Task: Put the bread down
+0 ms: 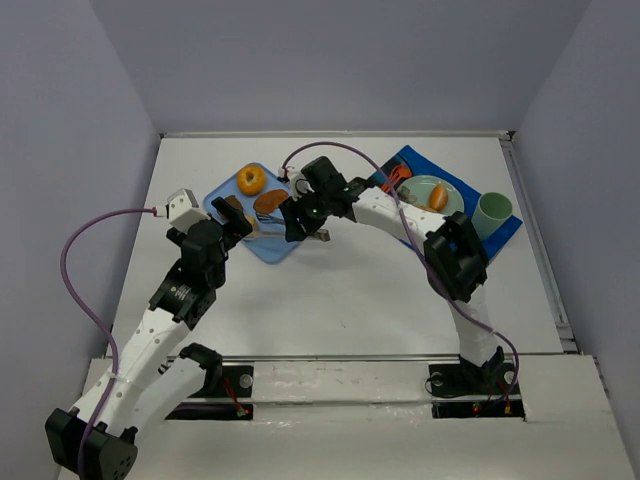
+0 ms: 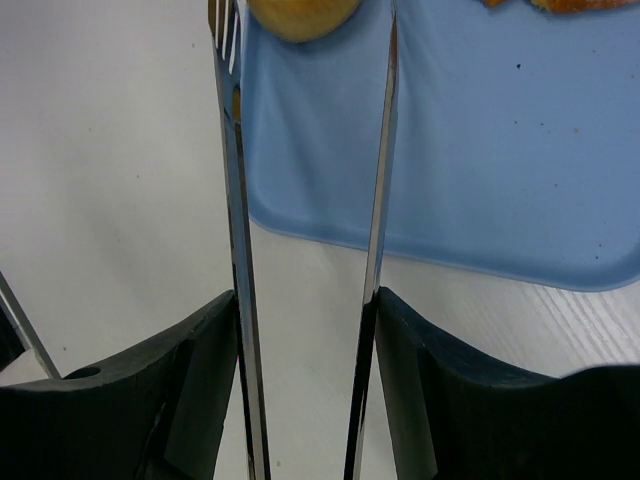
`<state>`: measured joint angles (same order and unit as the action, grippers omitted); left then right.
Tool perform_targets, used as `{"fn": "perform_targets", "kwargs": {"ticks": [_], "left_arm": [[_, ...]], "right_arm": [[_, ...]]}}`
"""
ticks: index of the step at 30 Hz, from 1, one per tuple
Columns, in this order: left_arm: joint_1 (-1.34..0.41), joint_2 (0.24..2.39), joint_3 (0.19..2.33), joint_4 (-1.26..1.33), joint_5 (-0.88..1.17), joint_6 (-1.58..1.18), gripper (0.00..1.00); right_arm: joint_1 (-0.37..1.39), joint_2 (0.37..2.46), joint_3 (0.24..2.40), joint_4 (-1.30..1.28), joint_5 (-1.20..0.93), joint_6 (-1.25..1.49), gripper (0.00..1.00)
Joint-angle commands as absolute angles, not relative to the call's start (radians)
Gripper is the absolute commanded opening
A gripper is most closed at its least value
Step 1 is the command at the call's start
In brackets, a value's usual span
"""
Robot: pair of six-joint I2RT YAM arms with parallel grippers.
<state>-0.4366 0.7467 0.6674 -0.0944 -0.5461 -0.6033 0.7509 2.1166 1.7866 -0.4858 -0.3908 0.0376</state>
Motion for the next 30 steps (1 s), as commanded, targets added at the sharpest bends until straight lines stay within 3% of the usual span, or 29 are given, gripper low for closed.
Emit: {"fn": "perform_targets", "kwargs": {"ticks": [1,11,15,19,24,30], "left_arm": [[-0.433,0.732,0.661,-0.055,-0.566,-0.606,0.99],[-0.433,0.732,0.660,-0.055,-0.569,-0.604,0.99],[-0.433,0.730,0.660,-0.055,-0.572,-0.604,0.99],[-0.433,0.730,0.657,-0.054,-0.578,-0.606,0.99],[-0.433,0.736,0.658,-0.055,-0.580,-0.604,0.99],[-0.433,0.736,0.658,-0.055,-0.577,-0.604,0.99]], "right_arm": [[0.772,2.131,1.867,-0.509,-0.390,-0.021,0.60],[0.772,2.197,1.931,-0.522,-0.334,-0.008,0.59],[0.781,2.198,1.939,-0.519,-0.313,-0.005,0.47],[0.781,2.137,1.890,-0.492,-0.286,0.026,0.30],[0.781,1.988,1.735,-0.437,-0.232,0.067,0.27],[0.740,1.720,1.484,-0.368,0.024,0.167,0.25]]}}
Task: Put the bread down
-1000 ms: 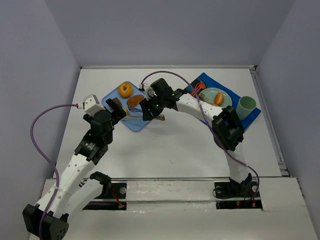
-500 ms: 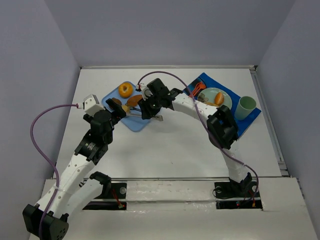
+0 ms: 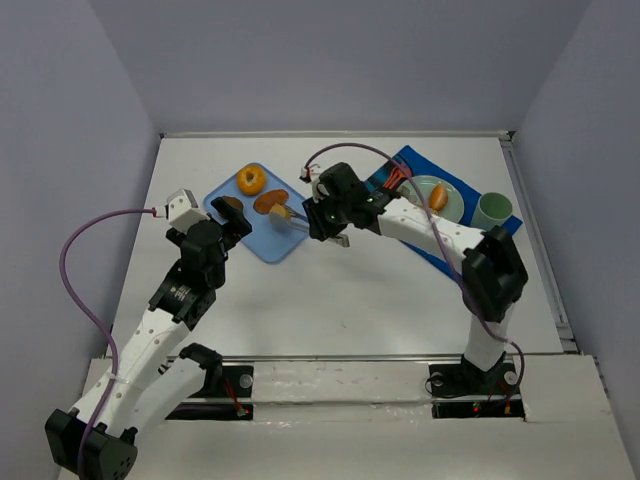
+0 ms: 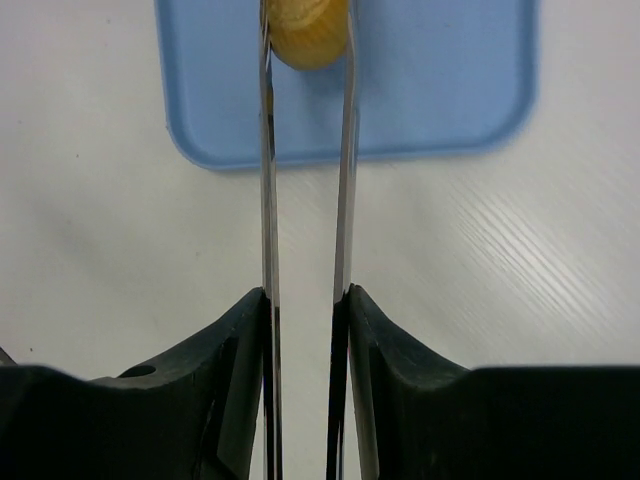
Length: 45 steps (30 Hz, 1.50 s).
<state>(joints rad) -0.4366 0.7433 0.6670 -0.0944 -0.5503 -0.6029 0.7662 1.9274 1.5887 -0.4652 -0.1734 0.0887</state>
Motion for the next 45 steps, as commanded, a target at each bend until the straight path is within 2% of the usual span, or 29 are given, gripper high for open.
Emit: {"fn": "perform_targets", "kwargs": {"ticks": [1,7,13,18,25,28,34,40,45], "left_arm": [[-0.433,0.738,0.658,-0.055,-0.577,-0.604,0.99],[-0.433,0.735,0.657,-0.054,-0.575,-0.606,0.99],[-0.433,0.752,0.661,-0.052,-0.571,-0.604,0.99],[-0.433,0.758,0.663,-0.052,-0.568,-0.603,0.99],[-0.433,0.750,0.664,-0.054,-0.569,-0.601,0.99],[-0.433,0.746,0.663,-0.054,-0.569,-0.603,0.99],[-0.433,0.742,0.663,-0.054,-0.563,-0.604,0.99],[-0.433,0.747,0.664,-0.054,-0.557,-0.604,0.99],[-0.433,0.752,0.666,-0.051,-0.554,-0.604,0.99]], "right_arm": [[0.717,1.691,1.455,-0.368,0.081,0.208,0.25],[0.447,1.511,1.243,-0.373,0.144,0.357,0.26],[0.289,1.491,1.172,-0.390,0.204,0.399,0.27],[0.253,1.522,1.170,-0.406,0.236,0.414,0.33],[0.244,1.493,1.172,-0.440,0.302,0.440,0.56],[0.244,1.468,1.169,-0.451,0.304,0.434,0.61],[0.244,1.413,1.170,-0.453,0.267,0.407,0.61],[0.244,1.327,1.177,-0.368,0.140,0.292,0.59],[0.244,1.232,1.091,-0.178,-0.251,0.215,0.59]]}}
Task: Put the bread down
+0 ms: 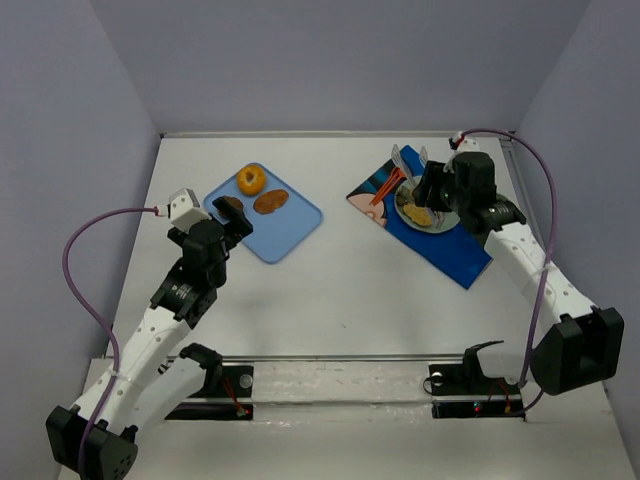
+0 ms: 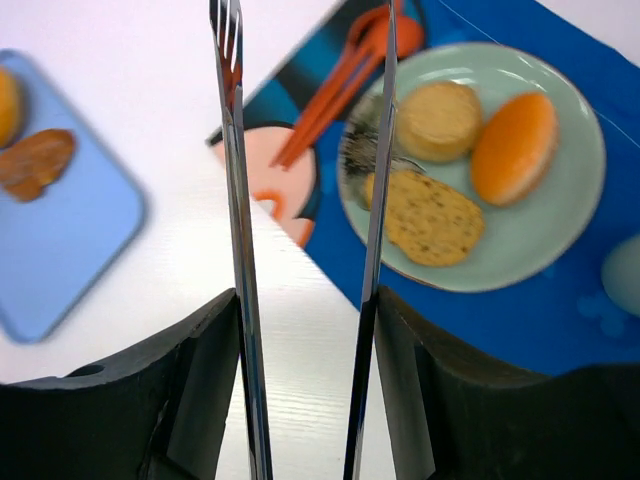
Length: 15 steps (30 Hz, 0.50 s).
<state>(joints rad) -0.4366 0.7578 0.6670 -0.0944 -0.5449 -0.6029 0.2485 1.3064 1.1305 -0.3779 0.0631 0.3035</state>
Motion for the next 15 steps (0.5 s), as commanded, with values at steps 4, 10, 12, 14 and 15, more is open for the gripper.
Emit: {"fn": "perform_targets", "kwargs": {"ticks": [4,10,12,14,15], "left_arm": [[-0.433,0.755,0.664,-0.051,-0.549,-0.603,0.99],[-0.433,0.756,0.666,-0.051,-0.554,-0.604,0.99],[-0.433,0.759,0.666,-0.049,-0.554,-0.606,0.99],[-0.433,0.768,0.670,-0.049,-0.554,-0.604,0.99],[-0.433,0.772,0.672,-0.049,-0.555,-0.603,0.99]], "right_arm": [[0.244,1.195,1.029,-0.071,-0.541,0.163,0.56],[0.290,1.186,0.994,-0.067,-0.522,0.129,0.56],[0.330,1.198,0.983,-0.068,-0.489,0.124,0.56],[0.420,1.236,0.979,-0.071,-0.433,0.118,0.56],[0.455,1.250,0.977,-0.077,-0.402,0.107,0.56]]}}
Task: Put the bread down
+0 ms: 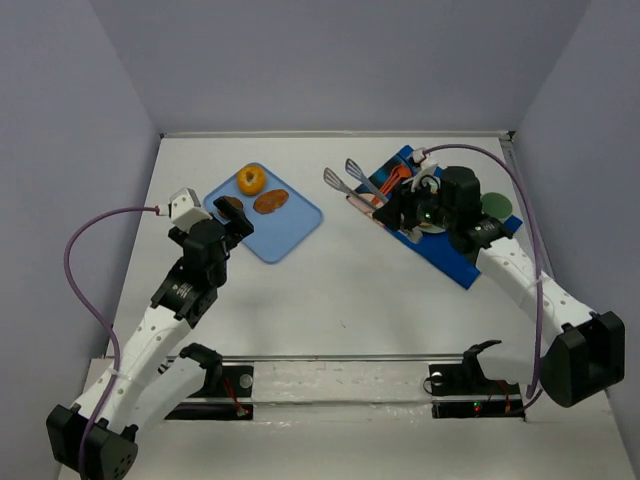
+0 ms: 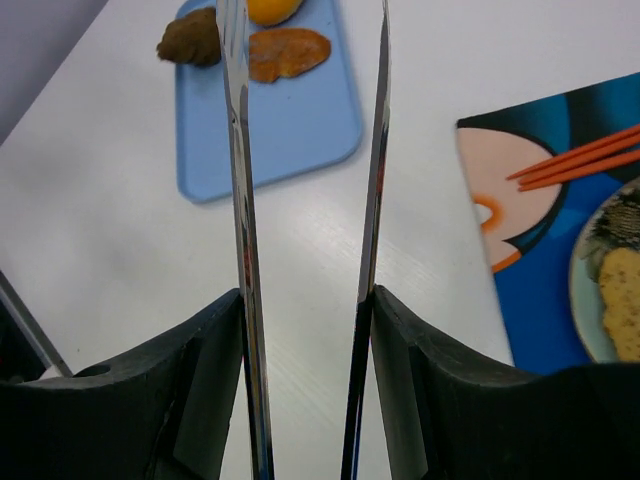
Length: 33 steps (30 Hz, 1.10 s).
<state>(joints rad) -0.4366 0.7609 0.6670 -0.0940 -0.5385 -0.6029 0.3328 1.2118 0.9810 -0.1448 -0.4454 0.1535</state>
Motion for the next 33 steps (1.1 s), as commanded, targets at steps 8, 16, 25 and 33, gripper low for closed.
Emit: {"fn": "perform_targets", "kwargs": {"ticks": [8,16,25,33], "left_arm": [[-0.433,0.784,0.672,-0.046,-0.552,-0.603,0.99],[-0.433,0.785,0.670,-0.044,-0.555,-0.603,0.99],[-0.433,0.796,0.672,-0.041,-0.552,-0.600,0.99],[-0.433,0.781,0.673,-0.046,-0.532,-0.591,0.99]], "right_arm": [[0.565,1.347,0.907,-0.042,-0.138,0.163,0.58],[0.574,1.414,0.750,0.028,-0.140,0.193,0.62],[0.574,1.341,0.729,0.025,-0.071,0.161,1.00],[0.574,1.115,0.707,0.061,0.096,0.201,1.00]]}}
